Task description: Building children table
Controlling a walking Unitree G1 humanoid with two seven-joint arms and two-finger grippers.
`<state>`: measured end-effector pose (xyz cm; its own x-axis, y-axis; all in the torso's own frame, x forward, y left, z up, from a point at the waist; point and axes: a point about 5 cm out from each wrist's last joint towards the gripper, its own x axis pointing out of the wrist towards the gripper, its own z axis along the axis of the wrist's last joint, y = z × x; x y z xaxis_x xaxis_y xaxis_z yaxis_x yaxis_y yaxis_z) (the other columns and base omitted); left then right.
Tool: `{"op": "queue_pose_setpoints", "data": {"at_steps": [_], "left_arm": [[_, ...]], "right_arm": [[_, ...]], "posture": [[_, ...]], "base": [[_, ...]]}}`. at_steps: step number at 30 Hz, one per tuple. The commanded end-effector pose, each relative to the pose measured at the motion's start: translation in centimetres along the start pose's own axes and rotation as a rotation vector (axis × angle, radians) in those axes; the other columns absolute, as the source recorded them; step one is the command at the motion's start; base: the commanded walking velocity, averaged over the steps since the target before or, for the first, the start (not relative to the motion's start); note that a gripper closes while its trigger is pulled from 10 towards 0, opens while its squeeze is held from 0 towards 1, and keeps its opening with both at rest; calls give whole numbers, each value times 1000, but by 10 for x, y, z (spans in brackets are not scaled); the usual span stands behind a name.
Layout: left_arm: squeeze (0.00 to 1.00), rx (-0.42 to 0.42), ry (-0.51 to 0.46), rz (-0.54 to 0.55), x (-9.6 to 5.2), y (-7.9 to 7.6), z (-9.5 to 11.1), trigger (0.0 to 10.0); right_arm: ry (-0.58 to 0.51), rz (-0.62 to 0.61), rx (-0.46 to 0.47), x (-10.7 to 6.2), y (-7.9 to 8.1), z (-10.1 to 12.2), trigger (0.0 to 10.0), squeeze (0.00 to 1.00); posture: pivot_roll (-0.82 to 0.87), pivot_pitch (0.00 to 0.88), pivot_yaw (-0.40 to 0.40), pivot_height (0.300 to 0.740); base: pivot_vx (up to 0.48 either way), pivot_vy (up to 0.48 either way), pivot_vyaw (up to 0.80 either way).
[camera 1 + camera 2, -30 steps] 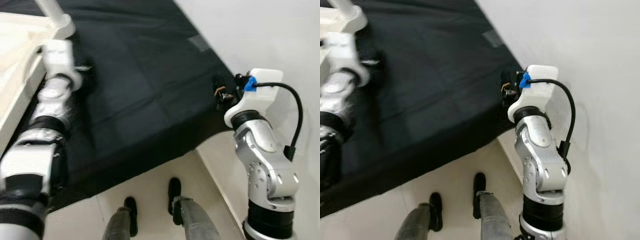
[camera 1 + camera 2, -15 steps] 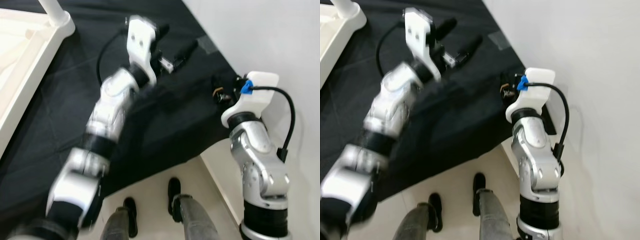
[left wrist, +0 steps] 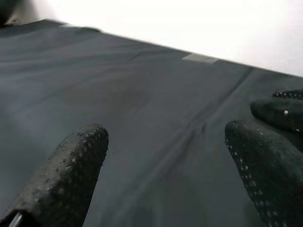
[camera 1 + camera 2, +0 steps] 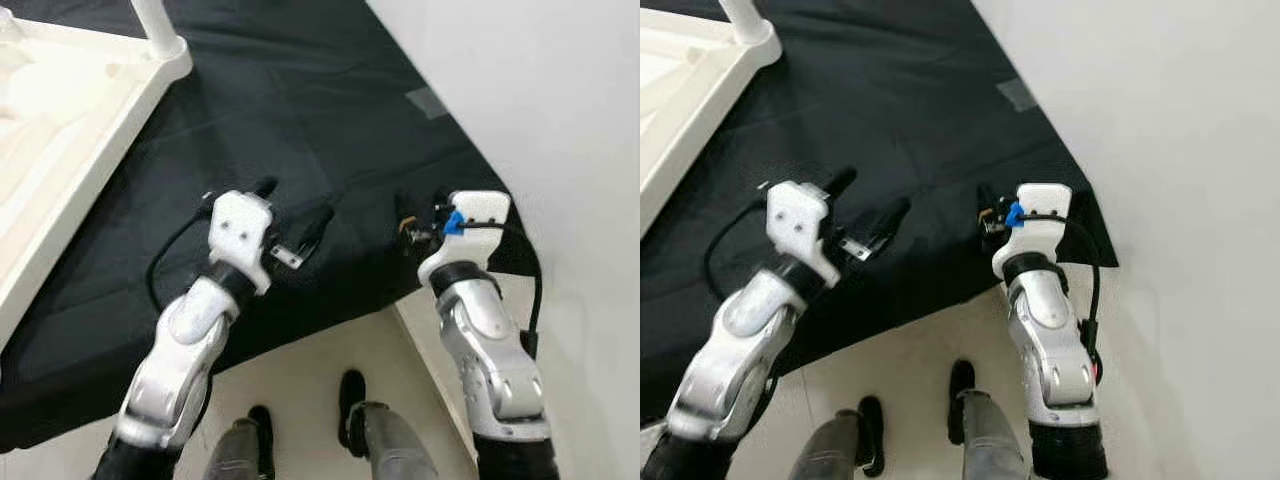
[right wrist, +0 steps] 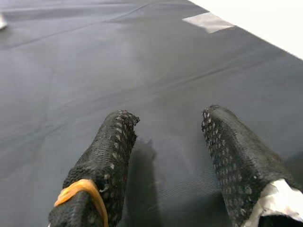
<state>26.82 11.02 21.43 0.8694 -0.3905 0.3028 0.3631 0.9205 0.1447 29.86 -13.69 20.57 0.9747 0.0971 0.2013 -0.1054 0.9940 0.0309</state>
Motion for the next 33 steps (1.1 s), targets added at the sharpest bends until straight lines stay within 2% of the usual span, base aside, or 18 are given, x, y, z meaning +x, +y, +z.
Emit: {"op": "queue_pose_setpoints", "data": {"at_steps": [1, 3, 5, 10, 15, 19, 28, 33], "left_arm": [[0, -2, 38, 13, -11, -5, -4, 10000], [0, -31, 105, 69, -30, -8, -15, 10000], [0, -31, 105, 69, -30, -8, -15, 10000], [0, -11, 181, 164, -51, -3, -28, 10000], [0, -3, 200, 171, -54, -3, -30, 10000], [0, -25, 237, 182, -61, -11, -35, 10000], [0, -63, 259, 193, -65, -20, -41, 10000], [0, -74, 266, 244, -63, -17, -42, 10000]], "right_arm": [[27, 8, -6, -5, 2, -10, 10000, 0], [39, 13, -10, -8, 3, -16, 10000, 0], [39, 13, -10, -8, 3, -16, 10000, 0], [78, 29, -8, -10, 5, -30, 10000, 0], [108, 45, -11, -13, 7, -39, 10000, 0], [144, 87, -18, -24, 14, -51, 10000, 0], [148, 133, -27, -30, 16, -54, 10000, 0], [142, 142, -35, -28, 16, -54, 10000, 0]], "posture": [[43, 230, 9, 740], [43, 214, 3, 740], [43, 214, 3, 740], [48, 177, -7, 740], [48, 167, -7, 740], [47, 147, -9, 740], [38, 139, -9, 740], [36, 142, -17, 740]], "base": [[0, 0, 0], [-247, 0, 0], [-247, 0, 0], [-300, 0, 0], [-325, 0, 0], [-345, 0, 0], [-351, 0, 0], [-144, 0, 800]]}}
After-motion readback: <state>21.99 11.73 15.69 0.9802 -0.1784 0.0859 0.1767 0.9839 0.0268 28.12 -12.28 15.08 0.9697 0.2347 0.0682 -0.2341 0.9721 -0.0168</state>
